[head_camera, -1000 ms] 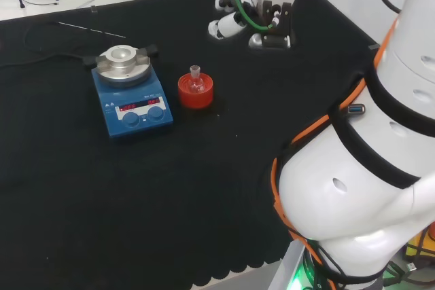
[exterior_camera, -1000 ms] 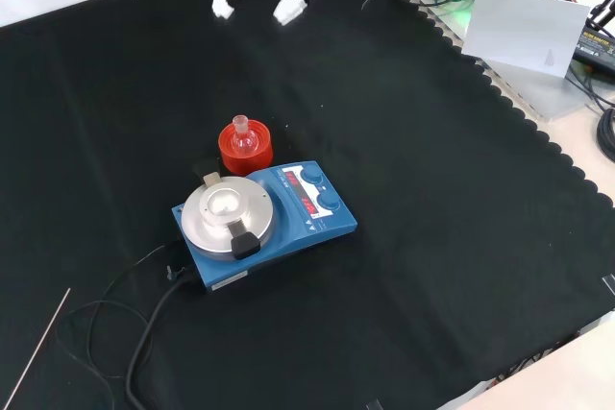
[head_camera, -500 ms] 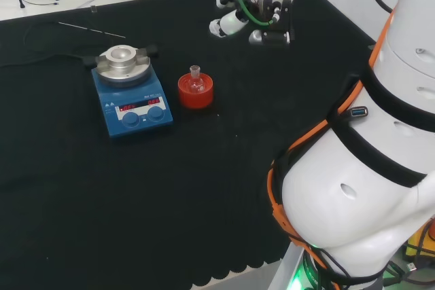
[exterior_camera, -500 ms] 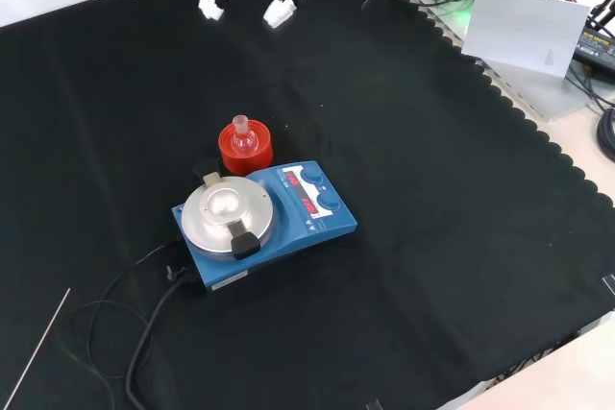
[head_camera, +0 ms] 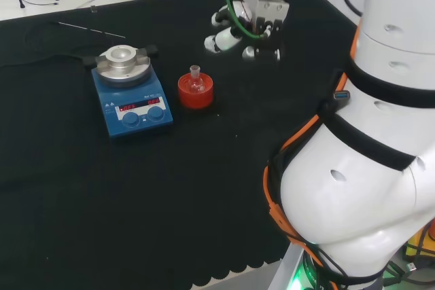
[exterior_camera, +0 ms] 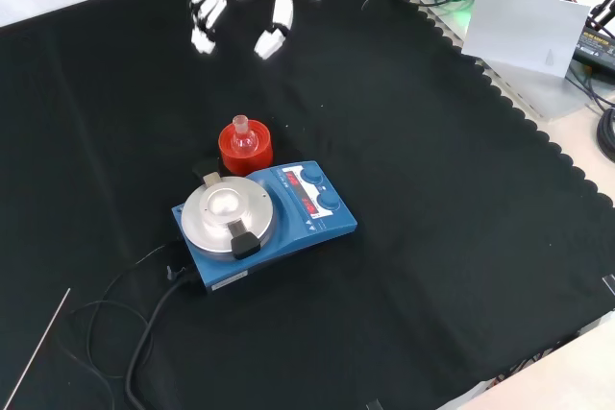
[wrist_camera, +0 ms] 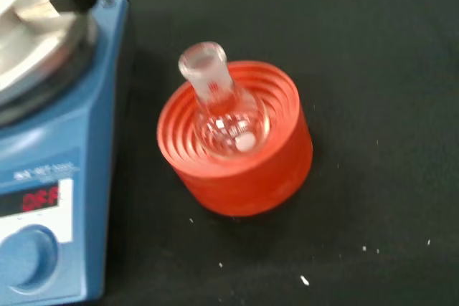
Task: Pick up the round-bottom flask.
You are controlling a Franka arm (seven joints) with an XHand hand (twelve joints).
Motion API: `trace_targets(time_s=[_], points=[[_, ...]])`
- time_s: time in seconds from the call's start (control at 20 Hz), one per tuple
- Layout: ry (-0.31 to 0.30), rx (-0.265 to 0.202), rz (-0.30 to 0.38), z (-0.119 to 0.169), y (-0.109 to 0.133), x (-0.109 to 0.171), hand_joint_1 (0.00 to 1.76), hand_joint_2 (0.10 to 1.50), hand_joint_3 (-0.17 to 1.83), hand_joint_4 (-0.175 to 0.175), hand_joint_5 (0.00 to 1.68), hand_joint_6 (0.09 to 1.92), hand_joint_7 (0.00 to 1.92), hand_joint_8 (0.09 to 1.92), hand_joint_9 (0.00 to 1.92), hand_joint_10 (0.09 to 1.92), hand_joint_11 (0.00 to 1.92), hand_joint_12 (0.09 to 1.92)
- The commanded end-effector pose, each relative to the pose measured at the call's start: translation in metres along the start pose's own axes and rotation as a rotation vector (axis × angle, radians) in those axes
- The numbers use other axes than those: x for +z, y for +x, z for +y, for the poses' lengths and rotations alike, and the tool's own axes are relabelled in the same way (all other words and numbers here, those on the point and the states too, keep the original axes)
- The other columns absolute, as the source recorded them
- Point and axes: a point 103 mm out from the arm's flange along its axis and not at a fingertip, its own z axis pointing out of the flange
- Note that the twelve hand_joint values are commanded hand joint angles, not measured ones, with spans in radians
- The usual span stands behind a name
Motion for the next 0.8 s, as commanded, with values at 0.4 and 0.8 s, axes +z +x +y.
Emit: trace_targets(time_s=[0.4,0.8], points=[[-0.059,-0.021,0.184,0.035,-0.017,0.043,0.82,0.64,0.65,-0.037,0.53,0.09,0.24,0.57,0.36,0.62,0.00,1.33],[-0.059,-0.044,0.280,0.045,-0.029,0.071,0.83,0.62,0.66,-0.029,0.53,0.09,0.23,0.56,0.36,0.62,0.00,1.34]])
